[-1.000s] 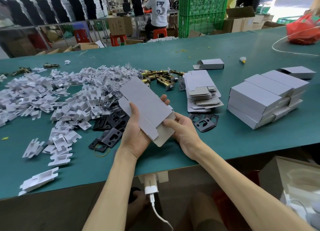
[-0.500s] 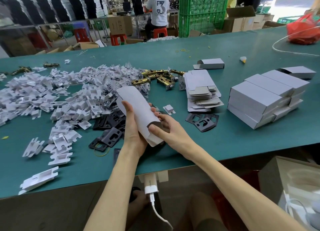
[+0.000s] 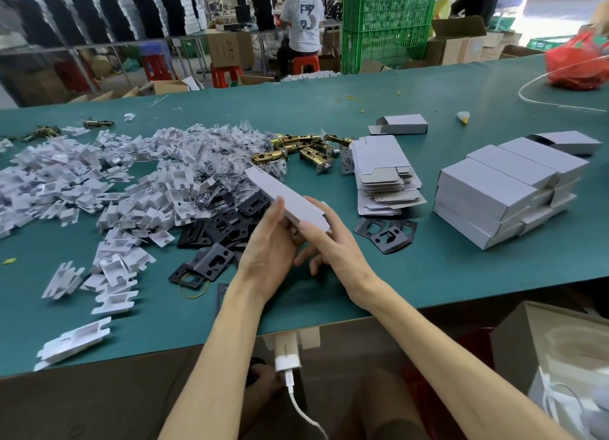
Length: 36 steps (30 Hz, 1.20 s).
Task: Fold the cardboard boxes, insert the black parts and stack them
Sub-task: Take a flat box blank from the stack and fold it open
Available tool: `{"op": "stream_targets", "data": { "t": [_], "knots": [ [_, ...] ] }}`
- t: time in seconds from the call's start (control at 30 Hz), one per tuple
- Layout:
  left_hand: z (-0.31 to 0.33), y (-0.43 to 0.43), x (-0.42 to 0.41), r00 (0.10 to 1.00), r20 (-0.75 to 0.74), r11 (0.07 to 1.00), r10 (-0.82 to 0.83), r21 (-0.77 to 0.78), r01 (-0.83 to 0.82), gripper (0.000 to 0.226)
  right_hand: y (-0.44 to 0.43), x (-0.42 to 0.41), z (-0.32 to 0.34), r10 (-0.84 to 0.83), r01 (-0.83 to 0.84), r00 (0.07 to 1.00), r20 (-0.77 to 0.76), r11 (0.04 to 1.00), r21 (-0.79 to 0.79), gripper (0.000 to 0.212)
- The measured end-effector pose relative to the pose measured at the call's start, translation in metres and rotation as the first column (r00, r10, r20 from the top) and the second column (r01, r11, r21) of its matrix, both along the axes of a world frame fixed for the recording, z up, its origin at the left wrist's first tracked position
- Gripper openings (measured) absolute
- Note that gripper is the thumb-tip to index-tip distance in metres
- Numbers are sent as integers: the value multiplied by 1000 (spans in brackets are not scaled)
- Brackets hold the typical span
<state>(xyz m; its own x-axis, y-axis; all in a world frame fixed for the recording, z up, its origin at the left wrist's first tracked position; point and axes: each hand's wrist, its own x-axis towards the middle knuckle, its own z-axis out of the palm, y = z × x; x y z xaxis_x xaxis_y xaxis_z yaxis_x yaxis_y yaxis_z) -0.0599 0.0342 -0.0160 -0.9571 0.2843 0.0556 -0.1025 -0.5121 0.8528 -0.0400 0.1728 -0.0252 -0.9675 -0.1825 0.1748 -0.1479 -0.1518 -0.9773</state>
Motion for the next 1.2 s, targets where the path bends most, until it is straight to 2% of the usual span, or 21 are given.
{"op": "stream_targets", "data": {
  "t": [0.1,0.17,0.27,0.37,0.4,0.47,0.53,0.6,0.77,1.0,1.2],
  "knots": [
    [3,1,4,995,12,993,97,-69,-96,100,1,0,1,17,-16,1000,26,999,-43,54],
    [4,1,5,987,11,982,163,-98,-161,112,0,1,2,23,-22,1000,17,999,-44,47],
    [3,1,2,961,36,960,274,-64,-272,94,1,2,1,-7,7,1000,25,1000,-13,34],
    [-4,1,-2,940,26,937,339,-91,-336,55,5,2,0,-102,101,993,51,995,17,45],
    [-6,2,-3,934,18,928,356,-122,-352,46,6,1,0,-132,133,988,74,991,-8,43],
    [-11,5,-4,921,11,904,390,-195,-381,33,8,0,-1,-170,182,977,127,979,-91,25],
    [-13,8,-4,914,-2,887,405,-243,-394,22,9,-1,-2,-203,219,969,143,970,-109,19],
    [-14,10,-4,911,-4,883,412,-245,-400,20,9,-2,-5,-221,236,966,132,965,-115,17],
    [-9,9,-3,912,55,895,406,-224,-385,36,10,-2,-6,-250,267,959,134,954,-134,18],
    [-5,6,1,940,119,935,318,-202,-291,34,9,-4,-9,-268,273,961,74,960,-69,32],
    [-5,4,2,940,143,945,309,-162,-286,30,10,-4,-8,-267,275,957,111,959,-65,28]
  ]
}}
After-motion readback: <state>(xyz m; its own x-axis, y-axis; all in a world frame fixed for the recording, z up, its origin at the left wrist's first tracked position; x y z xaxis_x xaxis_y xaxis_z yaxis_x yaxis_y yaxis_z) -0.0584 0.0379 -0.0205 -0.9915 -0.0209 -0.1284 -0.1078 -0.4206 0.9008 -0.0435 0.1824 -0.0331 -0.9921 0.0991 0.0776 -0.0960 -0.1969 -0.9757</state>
